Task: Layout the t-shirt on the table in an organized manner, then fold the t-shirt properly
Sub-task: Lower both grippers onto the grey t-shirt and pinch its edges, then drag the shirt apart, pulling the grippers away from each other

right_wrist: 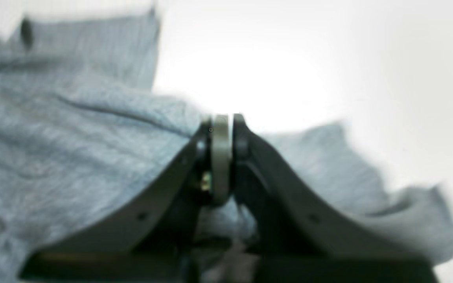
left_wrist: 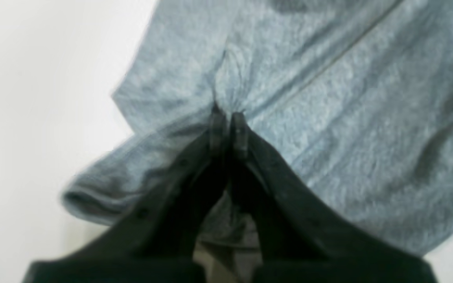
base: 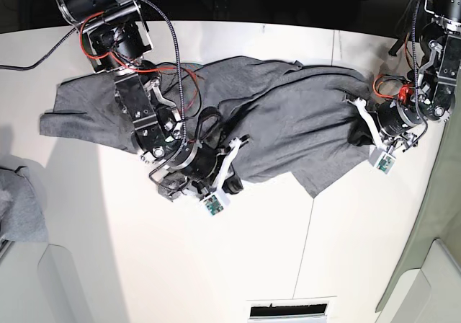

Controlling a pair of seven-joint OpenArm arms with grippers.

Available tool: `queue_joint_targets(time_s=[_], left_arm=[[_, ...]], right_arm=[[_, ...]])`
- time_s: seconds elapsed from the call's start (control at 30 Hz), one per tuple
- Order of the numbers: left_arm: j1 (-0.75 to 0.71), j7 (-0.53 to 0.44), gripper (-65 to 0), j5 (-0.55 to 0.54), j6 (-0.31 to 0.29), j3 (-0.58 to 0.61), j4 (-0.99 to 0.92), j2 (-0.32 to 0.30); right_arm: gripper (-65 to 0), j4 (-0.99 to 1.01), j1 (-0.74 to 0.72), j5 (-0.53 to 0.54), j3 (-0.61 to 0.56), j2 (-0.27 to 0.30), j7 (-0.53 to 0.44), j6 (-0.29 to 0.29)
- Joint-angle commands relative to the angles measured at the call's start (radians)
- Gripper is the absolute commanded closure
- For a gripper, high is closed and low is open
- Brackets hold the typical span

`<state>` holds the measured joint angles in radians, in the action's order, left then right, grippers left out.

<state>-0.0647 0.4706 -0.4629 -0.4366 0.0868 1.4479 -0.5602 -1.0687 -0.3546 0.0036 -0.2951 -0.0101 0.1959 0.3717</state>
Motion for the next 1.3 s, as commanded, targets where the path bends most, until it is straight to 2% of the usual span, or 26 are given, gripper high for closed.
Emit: queue_joint_targets(time_s=[0.0,0.13,0.3,0.43,0.6,0.67,0.73,0.8,1.0,1.03,1.1,1.17,1.27], left_arm=[[0.039,-0.028,0.0,-0.018,-0.001,-0.008,0.034,-0.024],[0.121,-0.024,0.0,-0.055,-0.002,-0.008,0.065,-0.038],[0.262,-0.018,0.0,-0.122,-0.002,0.001,0.065,-0.038],[0.378,-0.019,0.0,-0.129,-0.002,0.097,0.064,-0.034],[0.503,-0.026,0.0,-0.011,0.004,0.278,0.052,0.022],[0.544,-0.026,0.0,0.043,0.043,0.327,0.030,0.049],[0.581,-0.026,0.0,0.097,0.103,0.348,-0.006,0.071],[0.620,-0.031,0.0,0.117,0.130,0.350,-0.064,0.082],[0.713,-0.060,0.0,0.116,0.127,0.350,-0.294,0.084],[0.716,-0.066,0.0,0.116,0.115,0.350,-0.319,0.084],[0.715,-0.080,0.0,0.116,0.091,0.350,-0.352,0.084],[0.712,-0.077,0.0,0.097,0.076,0.353,-0.366,0.084],[0.707,-0.077,0.0,0.066,0.073,0.352,-0.367,0.089]], right_arm=[[0.0,-0.039,-0.028,-0.001,0.031,-0.001,-0.027,-0.003],[0.0,-0.089,-0.032,0.000,0.138,0.023,-0.026,-0.002],[0.0,-0.091,-0.039,0.019,0.261,0.087,-0.027,-0.002],[0.0,-0.091,-0.039,0.081,0.338,0.150,-0.028,-0.001],[0.0,-0.100,-0.039,0.102,0.386,0.195,-0.027,-0.001],[0.0,-0.116,-0.039,0.101,0.401,0.208,-0.021,-0.001],[0.0,-0.144,-0.037,0.101,0.419,0.233,-0.005,-0.001],[0.0,-0.172,-0.036,0.103,0.450,0.266,0.004,-0.001],[0.0,-0.188,-0.038,0.233,0.516,0.381,0.004,-0.002],[-5.6,-0.188,-0.038,0.233,0.522,0.392,0.005,-0.002],[-21.1,-0.188,-0.038,0.233,0.531,0.401,0.007,-0.005],[-31.4,-0.188,-0.037,0.233,0.533,0.400,0.009,-0.009],[-33.4,-0.188,-0.035,0.233,0.533,0.389,0.022,-0.009]])
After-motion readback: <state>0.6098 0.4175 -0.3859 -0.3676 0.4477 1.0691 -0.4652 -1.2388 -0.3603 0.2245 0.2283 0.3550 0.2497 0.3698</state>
